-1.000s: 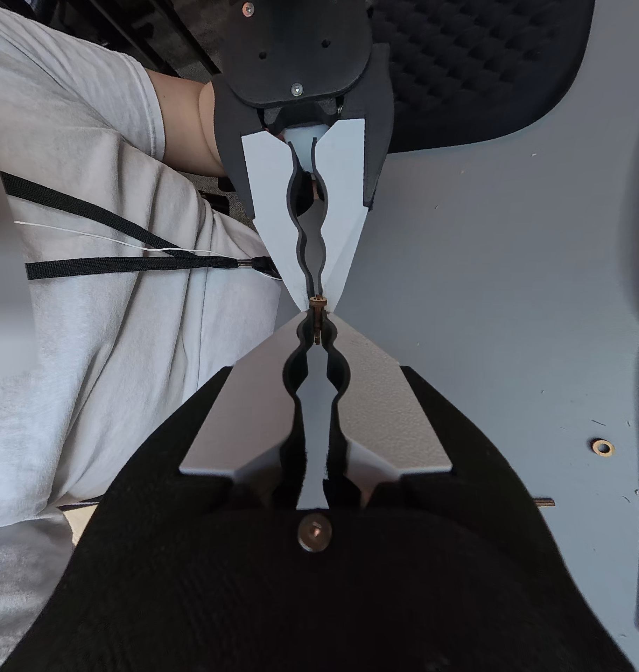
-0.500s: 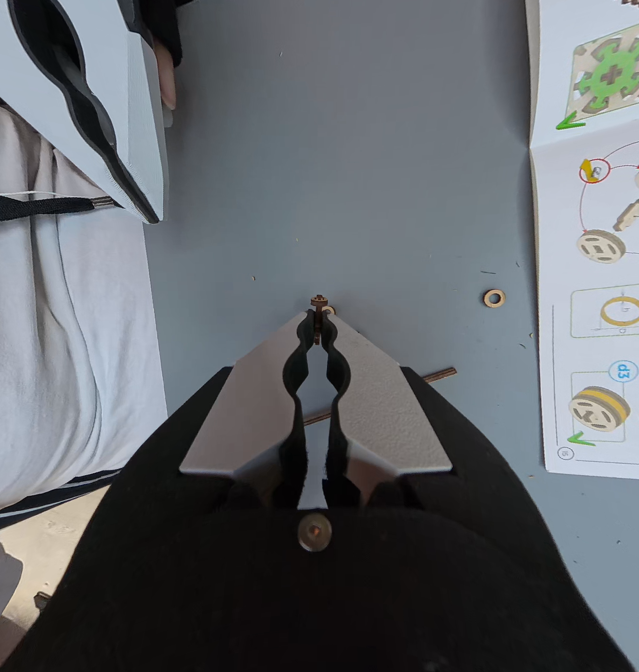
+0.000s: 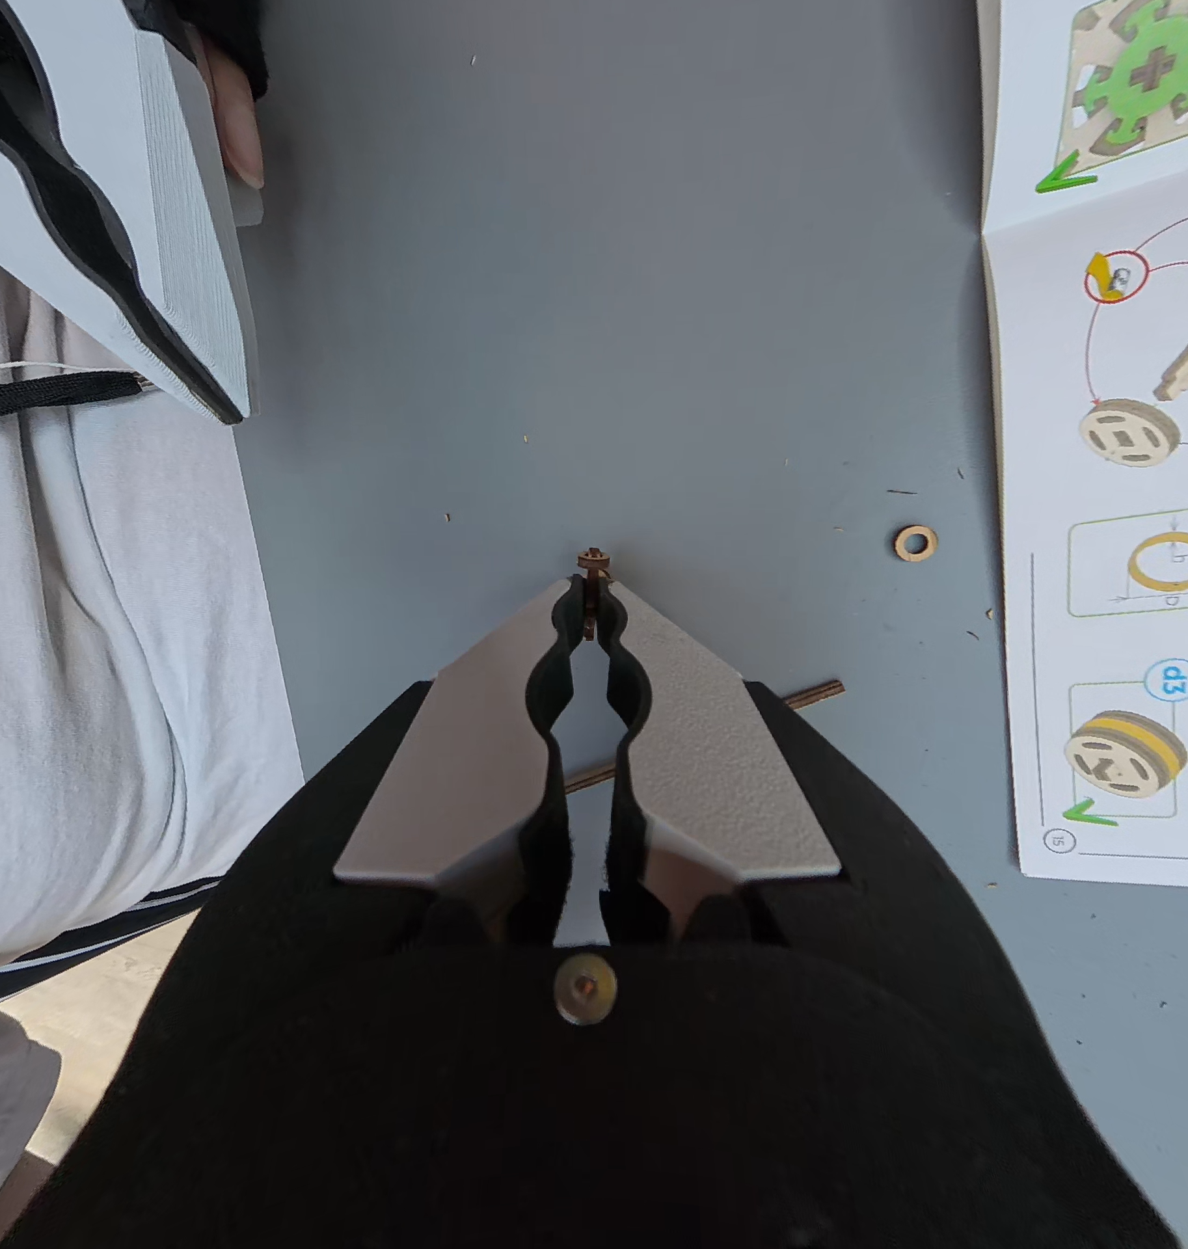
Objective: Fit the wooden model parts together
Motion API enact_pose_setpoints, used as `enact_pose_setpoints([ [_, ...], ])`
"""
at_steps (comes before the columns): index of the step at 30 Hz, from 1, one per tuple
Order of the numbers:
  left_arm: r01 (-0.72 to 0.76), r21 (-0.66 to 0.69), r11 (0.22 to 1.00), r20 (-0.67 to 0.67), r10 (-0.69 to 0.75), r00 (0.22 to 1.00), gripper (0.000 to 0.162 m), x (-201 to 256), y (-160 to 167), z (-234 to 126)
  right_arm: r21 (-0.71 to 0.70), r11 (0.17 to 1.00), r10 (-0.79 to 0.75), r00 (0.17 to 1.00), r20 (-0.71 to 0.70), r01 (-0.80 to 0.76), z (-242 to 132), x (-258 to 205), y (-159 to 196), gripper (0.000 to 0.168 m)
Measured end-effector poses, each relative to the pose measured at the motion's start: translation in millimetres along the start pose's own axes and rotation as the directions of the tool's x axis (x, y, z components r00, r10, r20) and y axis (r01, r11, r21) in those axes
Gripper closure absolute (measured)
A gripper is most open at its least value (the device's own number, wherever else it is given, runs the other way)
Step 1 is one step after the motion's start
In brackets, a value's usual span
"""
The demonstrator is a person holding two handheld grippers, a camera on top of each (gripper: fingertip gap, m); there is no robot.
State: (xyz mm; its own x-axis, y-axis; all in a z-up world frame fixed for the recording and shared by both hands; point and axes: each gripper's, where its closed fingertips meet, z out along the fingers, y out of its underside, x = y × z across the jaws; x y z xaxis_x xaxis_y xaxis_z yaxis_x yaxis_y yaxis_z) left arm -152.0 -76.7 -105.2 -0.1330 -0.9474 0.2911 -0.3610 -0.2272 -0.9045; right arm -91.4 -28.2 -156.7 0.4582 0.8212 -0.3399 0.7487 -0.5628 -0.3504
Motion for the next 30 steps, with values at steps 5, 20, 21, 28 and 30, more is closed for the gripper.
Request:
enact_pose_setpoints([
  [5, -0.003, -0.003, 1.000, 0.001, 0.003, 1.000, 0.162, 0.4, 0.4, 0.4, -0.007, 0.999, 0.036, 0.999, 0.020, -0.036, 0.3, -0.4, 0.3, 0.168],
  [20, -0.012, -0.012, 1.000, 0.005, 0.012, 1.000, 0.162, 0.7, 1.4, 1.2, -0.052, 0.999, 0.004, 0.998, -0.059, -0.007, 0.1, 2.3, 0.9, 0.168],
  [21, -0.013, -0.012, 1.000, 0.005, 0.013, 1.000, 0.162, 0.8, 1.5, 1.4, -0.067, 0.998, -0.007, 0.997, -0.079, 0.002, 0.2, 2.2, 1.0, 0.168],
  [28, -0.021, -0.020, 1.000, 0.000, 0.021, 1.000, 0.162, 4.1, 2.4, 3.6, -0.124, 0.992, -0.028, 0.986, -0.167, 0.007, 0.5, 2.6, 1.6, 0.168],
  [30, -0.023, -0.023, 0.999, -0.001, 0.023, 1.000, 0.162, 4.7, 2.8, 4.3, -0.120, 0.993, -0.029, 0.983, -0.182, 0.007, 0.4, 2.7, 1.8, 0.168],
])
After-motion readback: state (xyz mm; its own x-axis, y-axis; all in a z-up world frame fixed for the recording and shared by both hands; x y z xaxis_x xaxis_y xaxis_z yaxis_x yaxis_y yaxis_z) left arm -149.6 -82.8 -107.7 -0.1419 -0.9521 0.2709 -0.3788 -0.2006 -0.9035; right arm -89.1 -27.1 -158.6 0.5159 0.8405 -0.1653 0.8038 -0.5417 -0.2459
